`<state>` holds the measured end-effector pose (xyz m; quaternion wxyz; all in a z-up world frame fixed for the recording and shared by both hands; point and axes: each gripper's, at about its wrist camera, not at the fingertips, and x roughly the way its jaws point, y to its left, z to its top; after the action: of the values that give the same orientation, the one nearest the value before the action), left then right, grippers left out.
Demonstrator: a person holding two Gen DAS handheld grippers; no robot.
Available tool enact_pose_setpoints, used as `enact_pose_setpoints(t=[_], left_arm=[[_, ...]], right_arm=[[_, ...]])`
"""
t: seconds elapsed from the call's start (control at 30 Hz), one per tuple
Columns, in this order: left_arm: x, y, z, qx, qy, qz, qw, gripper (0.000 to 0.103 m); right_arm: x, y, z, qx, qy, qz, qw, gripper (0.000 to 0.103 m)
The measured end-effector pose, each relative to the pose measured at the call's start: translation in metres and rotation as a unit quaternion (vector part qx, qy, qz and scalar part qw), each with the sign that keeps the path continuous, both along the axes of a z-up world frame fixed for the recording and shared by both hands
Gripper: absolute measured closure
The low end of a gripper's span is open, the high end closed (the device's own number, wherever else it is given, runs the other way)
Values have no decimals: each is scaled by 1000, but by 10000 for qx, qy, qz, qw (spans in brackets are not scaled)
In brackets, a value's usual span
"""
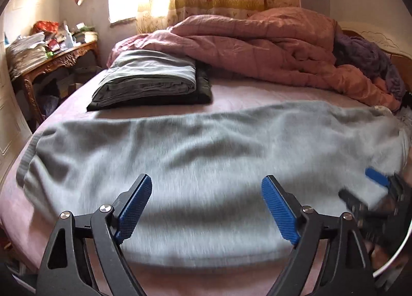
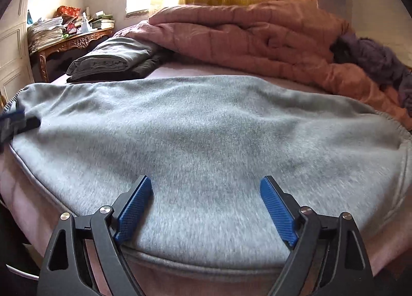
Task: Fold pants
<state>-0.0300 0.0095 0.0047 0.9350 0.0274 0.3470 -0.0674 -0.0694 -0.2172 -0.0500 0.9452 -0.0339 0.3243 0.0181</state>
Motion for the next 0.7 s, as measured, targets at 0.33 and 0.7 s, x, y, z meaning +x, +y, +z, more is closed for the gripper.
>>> enact_pose_setpoints(t=[0.33,0.7], left_arm=[[132,10,-46,55,1436,652,9875,47],[121,-8,-21,119,858,538,9948,44]], right_arm=[[0,-6,-1,134,69,51,9999,15],[-4,-42,42,41,-373,-248,9990,15]])
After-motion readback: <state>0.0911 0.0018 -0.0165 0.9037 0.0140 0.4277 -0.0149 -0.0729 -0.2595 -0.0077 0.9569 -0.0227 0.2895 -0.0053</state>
